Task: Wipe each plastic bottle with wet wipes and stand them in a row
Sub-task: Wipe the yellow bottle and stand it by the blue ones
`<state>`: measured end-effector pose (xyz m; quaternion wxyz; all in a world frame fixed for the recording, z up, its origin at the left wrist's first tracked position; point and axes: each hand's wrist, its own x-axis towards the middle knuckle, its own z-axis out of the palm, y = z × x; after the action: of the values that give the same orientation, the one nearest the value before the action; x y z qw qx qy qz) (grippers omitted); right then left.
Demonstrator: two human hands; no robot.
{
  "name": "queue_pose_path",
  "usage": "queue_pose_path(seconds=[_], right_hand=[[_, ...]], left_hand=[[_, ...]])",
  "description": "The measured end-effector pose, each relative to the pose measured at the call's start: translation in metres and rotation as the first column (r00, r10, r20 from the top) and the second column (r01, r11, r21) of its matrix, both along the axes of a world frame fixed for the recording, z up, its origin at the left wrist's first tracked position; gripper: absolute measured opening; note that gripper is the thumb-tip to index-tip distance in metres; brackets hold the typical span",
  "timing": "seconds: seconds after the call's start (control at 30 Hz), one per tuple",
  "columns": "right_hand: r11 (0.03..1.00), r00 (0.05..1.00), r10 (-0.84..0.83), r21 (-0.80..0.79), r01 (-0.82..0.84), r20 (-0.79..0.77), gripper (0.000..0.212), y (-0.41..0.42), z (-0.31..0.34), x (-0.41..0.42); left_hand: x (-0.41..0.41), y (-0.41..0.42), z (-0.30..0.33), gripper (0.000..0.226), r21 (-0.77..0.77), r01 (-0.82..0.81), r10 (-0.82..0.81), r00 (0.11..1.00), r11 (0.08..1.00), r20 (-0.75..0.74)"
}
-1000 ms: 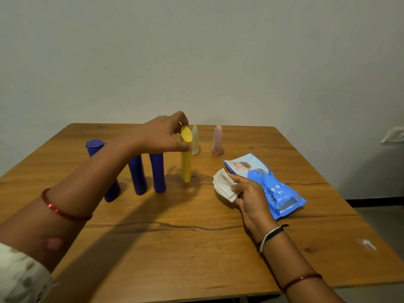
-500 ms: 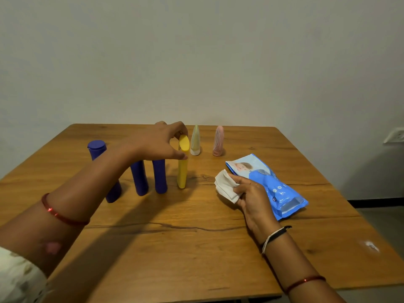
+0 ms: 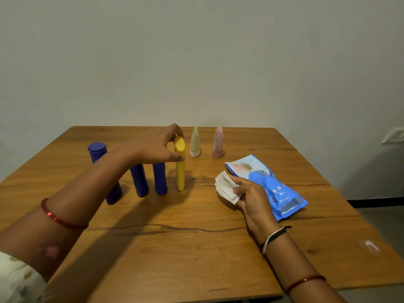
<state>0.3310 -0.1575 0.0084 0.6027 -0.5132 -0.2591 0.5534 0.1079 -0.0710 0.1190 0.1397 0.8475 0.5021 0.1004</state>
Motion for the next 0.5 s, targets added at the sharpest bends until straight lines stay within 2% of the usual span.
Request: queue_pose_path(seconds=[0.33,0.5], right_hand=[[1.0,1.0,-0.001,-0.019,0.002,0.008,0.046,0.001,0.0,0.0],[1.0,0.995,-0.021,0.02,0.023,-0.097,0.046,0.003,0.007,0.004]], left_hand=[[-0.004,0.003,0.002,0.063,-0.049,-0.023,0.024,1.0,0.999,0.007],[-0.002,0.004,0.012,0.068,-0.059,-0.017,0.019,0.999,0.998,0.03]])
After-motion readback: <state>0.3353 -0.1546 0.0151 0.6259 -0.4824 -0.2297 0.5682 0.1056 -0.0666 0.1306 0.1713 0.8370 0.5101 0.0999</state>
